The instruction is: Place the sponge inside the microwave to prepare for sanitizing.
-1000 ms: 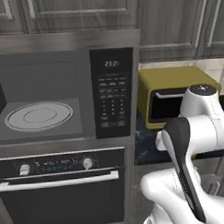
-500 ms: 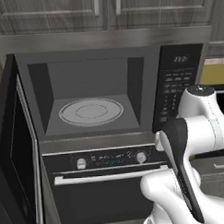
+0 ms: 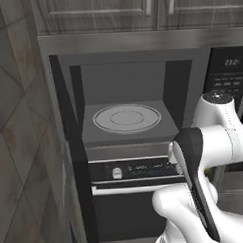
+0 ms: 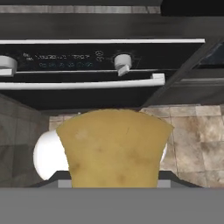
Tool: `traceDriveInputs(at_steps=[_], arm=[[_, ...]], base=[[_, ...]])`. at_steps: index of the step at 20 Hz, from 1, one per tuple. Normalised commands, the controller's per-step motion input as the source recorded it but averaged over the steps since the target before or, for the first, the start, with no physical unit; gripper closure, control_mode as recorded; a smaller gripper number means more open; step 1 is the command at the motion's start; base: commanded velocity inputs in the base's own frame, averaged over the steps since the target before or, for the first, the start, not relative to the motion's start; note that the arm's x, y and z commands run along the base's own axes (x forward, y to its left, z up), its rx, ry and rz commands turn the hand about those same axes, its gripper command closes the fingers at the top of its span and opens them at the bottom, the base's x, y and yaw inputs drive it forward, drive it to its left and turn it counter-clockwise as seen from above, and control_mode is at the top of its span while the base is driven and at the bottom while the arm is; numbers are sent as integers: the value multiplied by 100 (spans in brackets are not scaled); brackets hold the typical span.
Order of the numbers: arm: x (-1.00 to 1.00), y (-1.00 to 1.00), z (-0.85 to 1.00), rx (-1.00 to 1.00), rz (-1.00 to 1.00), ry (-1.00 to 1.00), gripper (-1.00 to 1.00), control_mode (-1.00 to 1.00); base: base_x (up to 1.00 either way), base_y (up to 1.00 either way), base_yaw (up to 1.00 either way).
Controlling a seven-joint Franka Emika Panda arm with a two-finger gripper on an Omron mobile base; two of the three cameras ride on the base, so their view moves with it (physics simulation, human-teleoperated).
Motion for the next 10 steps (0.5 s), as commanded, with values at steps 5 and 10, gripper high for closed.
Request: traceDriveInputs(at_steps=[5,10], arm=[[0,0,0,0,0,0,100,100],[0,0,0,0,0,0,100,100]], base=[[32,9,22],[11,0,9]])
